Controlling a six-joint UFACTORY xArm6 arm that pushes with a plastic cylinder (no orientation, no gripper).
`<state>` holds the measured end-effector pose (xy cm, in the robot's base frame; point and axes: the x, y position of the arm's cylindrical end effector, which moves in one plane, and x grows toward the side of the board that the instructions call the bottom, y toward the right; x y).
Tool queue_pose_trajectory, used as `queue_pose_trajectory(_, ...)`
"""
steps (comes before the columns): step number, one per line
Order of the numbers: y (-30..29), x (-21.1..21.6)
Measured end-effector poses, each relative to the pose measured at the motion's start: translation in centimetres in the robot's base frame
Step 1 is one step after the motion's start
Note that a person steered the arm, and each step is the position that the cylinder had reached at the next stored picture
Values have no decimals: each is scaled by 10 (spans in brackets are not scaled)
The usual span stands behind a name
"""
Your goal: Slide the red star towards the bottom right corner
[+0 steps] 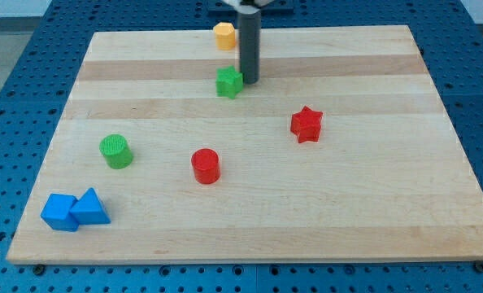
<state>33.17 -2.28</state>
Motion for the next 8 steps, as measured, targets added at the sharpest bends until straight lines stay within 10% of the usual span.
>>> queue_pose_trajectory(8,-30,24)
